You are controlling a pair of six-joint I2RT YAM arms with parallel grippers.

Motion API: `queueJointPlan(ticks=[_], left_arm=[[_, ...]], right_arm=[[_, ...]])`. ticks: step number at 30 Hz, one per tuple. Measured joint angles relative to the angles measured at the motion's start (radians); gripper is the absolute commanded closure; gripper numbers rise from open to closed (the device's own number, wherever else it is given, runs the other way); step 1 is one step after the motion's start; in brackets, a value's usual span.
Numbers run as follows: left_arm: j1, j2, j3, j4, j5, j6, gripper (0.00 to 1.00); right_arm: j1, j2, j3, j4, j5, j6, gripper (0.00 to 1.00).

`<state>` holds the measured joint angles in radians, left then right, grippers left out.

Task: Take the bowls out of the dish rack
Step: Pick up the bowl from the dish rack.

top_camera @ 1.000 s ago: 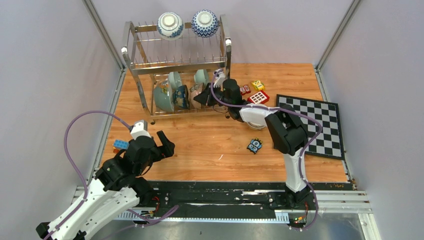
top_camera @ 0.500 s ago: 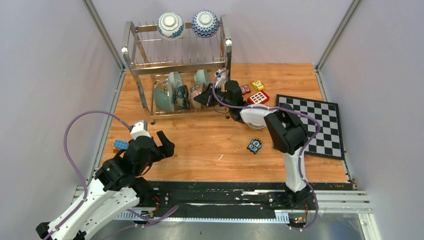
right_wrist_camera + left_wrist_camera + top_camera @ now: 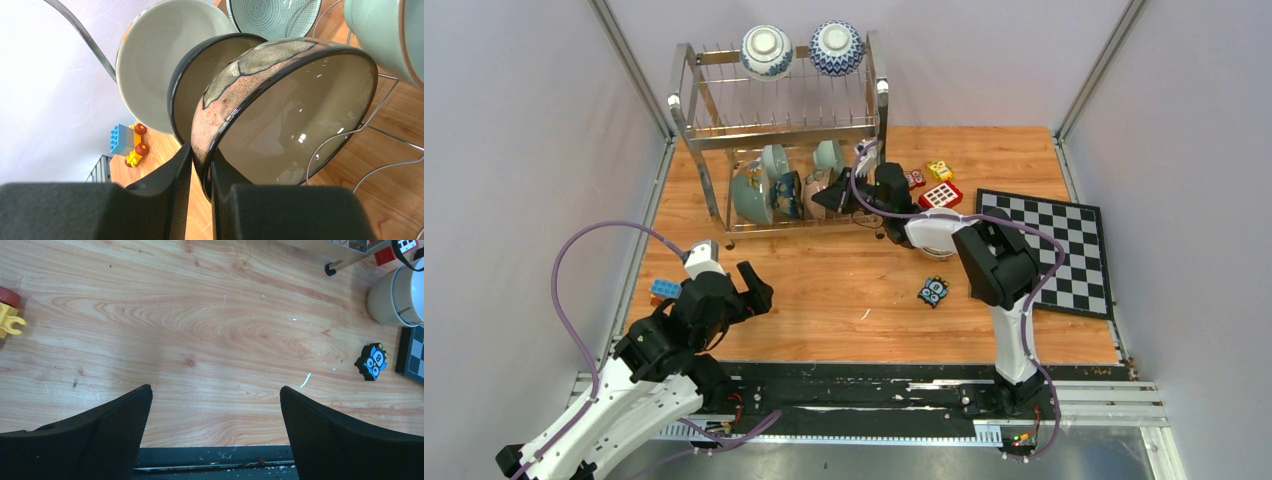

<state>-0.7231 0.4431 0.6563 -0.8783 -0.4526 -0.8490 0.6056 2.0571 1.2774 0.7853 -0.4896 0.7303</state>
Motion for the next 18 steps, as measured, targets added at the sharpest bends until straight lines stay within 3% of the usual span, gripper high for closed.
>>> queueJointPlan(ticks=[18], left_arm=[[0.0,-0.002,0.0,-0.001,0.0,0.0,0.0]], right_arm=[[-0.013,-0.017,-0.045,0.068,-0.074,0.045,0.97]])
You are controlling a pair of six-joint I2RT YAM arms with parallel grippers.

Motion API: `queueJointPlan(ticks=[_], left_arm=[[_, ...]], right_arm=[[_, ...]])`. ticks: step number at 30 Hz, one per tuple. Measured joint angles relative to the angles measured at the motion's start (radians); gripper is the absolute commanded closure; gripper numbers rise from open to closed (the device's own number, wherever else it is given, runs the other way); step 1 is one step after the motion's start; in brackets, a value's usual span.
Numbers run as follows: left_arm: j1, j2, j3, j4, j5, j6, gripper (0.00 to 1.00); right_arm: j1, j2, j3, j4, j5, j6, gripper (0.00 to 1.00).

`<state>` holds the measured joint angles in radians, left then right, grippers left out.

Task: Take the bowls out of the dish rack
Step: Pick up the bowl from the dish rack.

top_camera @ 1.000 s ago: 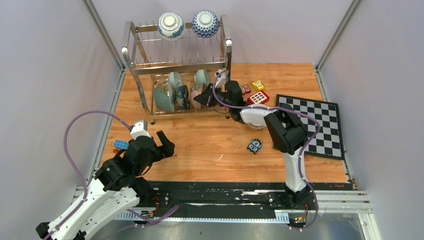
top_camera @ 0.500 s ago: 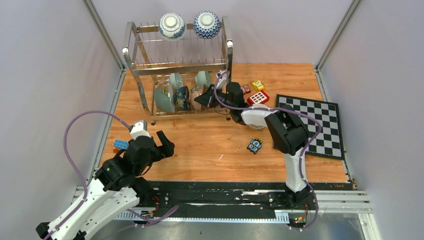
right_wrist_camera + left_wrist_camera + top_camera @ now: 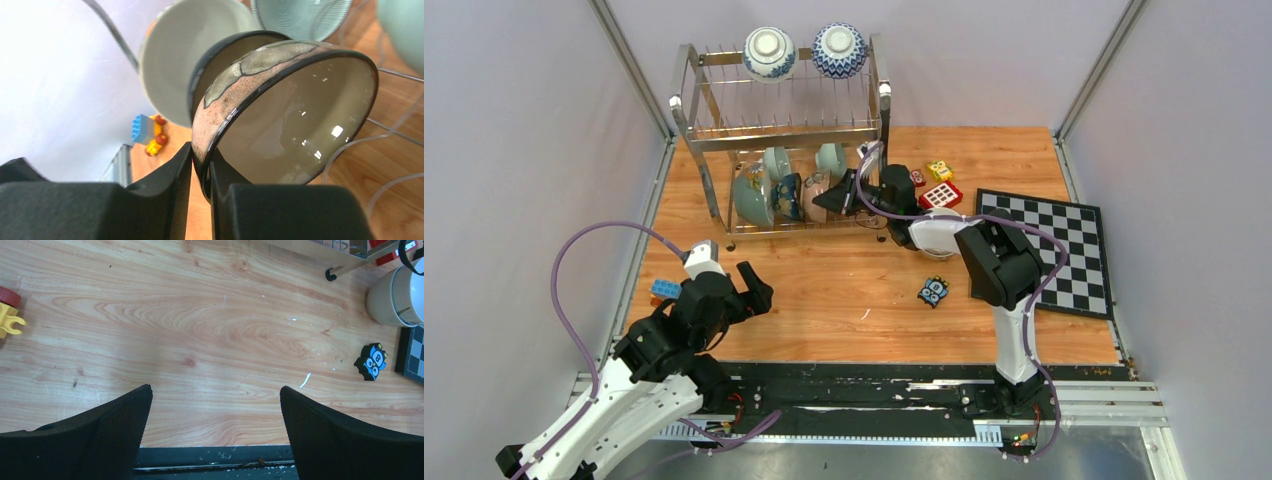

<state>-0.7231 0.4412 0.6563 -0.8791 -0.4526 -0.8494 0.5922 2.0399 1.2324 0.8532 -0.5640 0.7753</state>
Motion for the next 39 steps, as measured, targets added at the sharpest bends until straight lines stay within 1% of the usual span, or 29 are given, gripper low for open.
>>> queueJointPlan(ticks=[5,11,25,39], left_arm=[[0.0,0.0,0.0,0.0,0.0,0.0,0.0],[0.0,0.0,0.0,0.0,0.0,0.0,0.0],[0.0,0.0,0.0,0.0,0.0,0.0,0.0],[0.0,0.002,0.0,0.002,0.0,0.0,0.0]], right_arm=[[-0.003,0.002,0.0,0.09,-0.078,0.076,0.97],[-0.005,0.003,-0.002,0.122,-0.113,0.108,0.97],[-0.009,0.003,-0.026,0.162,-0.135,0.137,0.97],[-0.009,0.003,-0.103,0.335,-0.13,0.299,0.97]])
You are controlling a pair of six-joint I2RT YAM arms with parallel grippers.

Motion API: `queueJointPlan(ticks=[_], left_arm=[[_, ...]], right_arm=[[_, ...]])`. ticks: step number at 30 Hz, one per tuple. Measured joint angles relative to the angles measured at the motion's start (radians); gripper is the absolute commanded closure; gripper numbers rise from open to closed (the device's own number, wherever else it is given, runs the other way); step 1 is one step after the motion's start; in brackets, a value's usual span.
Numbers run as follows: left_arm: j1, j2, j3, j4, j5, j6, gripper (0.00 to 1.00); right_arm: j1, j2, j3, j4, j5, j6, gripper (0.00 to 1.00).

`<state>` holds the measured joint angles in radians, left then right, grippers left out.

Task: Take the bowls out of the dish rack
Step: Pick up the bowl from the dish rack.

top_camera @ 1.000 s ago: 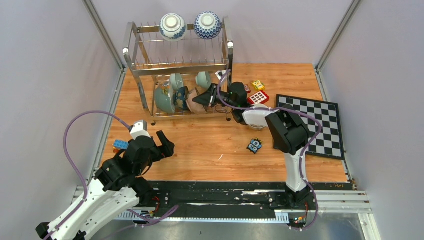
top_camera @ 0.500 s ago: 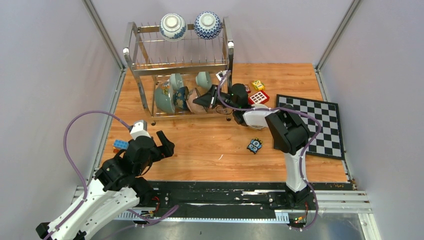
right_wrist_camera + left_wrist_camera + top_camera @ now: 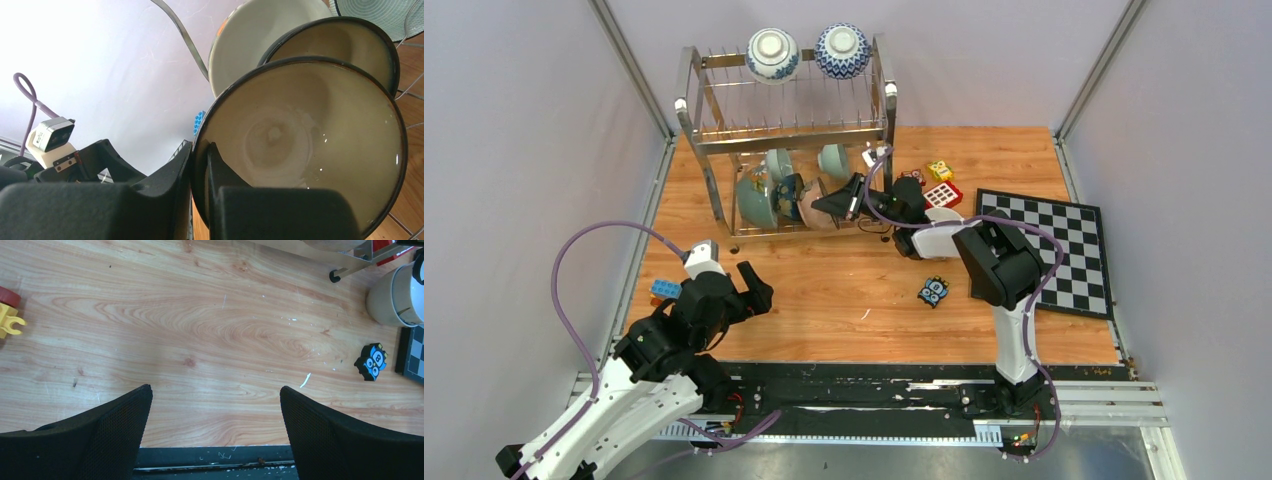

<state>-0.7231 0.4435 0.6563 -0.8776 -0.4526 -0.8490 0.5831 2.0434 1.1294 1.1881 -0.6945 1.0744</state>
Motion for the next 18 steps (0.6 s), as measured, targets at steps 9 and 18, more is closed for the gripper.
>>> queueJointPlan(ticks=[9,18], left_arm=[[0.0,0.0,0.0,0.0,-0.001,0.0,0.0],[0.0,0.0,0.0,0.0,-0.004,0.0,0.0]], right_arm=[[-0.002,-0.016,-0.031,0.02,0.019,0.041,0.97],[-0.01,-0.056,-0.074,0.008,0.031,0.06,0.97]])
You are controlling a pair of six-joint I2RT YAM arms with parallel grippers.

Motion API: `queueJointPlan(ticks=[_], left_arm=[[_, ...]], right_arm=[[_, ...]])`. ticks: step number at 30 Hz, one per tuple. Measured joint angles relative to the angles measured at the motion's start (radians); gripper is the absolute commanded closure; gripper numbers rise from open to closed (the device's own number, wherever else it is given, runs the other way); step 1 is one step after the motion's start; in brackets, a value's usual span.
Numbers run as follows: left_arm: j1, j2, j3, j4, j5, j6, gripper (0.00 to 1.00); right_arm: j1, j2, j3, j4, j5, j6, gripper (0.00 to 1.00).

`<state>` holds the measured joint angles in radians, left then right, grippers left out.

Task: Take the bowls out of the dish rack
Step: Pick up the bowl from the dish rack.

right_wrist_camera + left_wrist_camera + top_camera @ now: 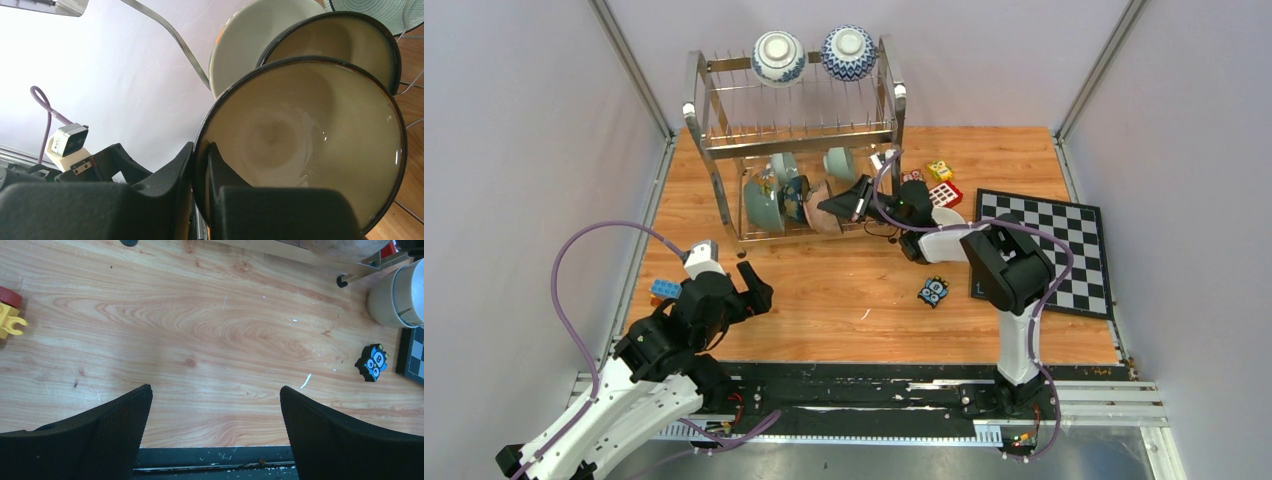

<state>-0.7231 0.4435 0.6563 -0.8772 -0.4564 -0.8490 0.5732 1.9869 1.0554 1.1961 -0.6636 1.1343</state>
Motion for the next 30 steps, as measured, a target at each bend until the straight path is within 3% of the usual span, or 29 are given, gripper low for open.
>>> queueJointPlan(ticks=[13,25,30], left_arm=[[0.0,0.0,0.0,0.0,-0.011,0.0,0.0],[0.0,0.0,0.0,0.0,-0.018,0.0,0.0],[0.0,0.0,0.0,0.0,-0.019,0.001,0.0]], right_arm=[[-0.008,-0.05,-0.059,-0.011,0.013,0.013,0.97],[-0.008,-0.05,-0.097,0.077,0.016,0.108,0.97],[-0.008,-0.071,-0.097,0.028,0.008,0.089,0.97]])
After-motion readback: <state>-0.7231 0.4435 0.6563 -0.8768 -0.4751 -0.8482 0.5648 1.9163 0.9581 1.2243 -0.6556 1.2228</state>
